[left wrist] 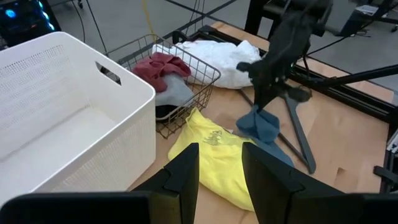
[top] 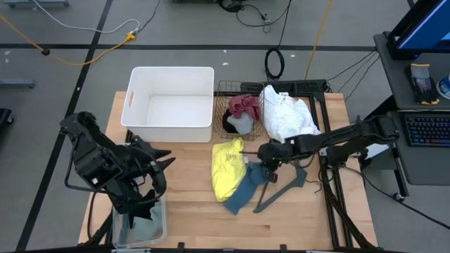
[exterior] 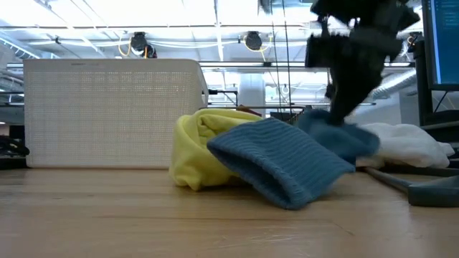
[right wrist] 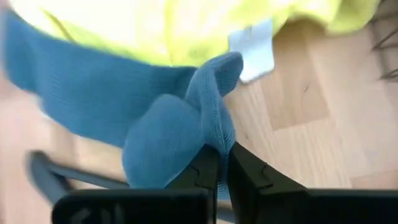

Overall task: Pick & Place Cloths
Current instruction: Put the blue sock into the transparent bin

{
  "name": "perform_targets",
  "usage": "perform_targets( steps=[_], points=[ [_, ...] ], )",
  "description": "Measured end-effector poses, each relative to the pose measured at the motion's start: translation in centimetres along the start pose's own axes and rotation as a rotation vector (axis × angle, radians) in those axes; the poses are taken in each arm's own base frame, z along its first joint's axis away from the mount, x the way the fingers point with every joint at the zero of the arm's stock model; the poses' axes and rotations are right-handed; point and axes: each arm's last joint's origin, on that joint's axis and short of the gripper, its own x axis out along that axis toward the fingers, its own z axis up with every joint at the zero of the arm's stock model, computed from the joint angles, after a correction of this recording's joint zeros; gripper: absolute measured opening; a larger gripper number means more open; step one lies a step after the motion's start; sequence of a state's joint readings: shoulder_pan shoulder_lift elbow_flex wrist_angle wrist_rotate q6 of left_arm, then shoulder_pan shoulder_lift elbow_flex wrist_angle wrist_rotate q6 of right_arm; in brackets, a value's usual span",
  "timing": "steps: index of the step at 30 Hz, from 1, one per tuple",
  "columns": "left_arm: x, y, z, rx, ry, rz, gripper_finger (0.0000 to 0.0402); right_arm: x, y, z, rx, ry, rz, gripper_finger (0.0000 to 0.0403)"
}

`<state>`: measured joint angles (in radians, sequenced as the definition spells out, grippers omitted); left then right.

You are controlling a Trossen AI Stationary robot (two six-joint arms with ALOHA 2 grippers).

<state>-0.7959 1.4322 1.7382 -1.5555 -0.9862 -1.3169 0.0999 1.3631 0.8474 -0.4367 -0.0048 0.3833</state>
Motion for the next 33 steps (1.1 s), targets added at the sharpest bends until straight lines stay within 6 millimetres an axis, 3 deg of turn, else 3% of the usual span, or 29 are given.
perform_targets(
  steps=[12, 19, 26, 33],
  points=[
    [0.5, -1.6, 1.0, 0.007, -0.025, -0.100, 0.0122, -10.4, 1.4, 3.4, 0.051, -0.468, 0.201, 0.0005],
    [0.9, -2.5, 2.0, 0.030, -0.073, -0.151, 0.0123, -15.2, 2.4, 5.7, 0.038, -0.712, 0.302, 0.0005],
    [1.8, -3.0, 3.1, 0.081, -0.103, -0.173, 0.0145, -17.2, 3.5, 7.8, -0.009, -0.861, 0.381, 0.0005],
    [3.2, -3.6, 4.5, 0.124, -0.099, -0.248, 0.0214, -16.4, 4.6, 9.4, -0.050, -0.940, 0.448, 0.0005]
  ],
)
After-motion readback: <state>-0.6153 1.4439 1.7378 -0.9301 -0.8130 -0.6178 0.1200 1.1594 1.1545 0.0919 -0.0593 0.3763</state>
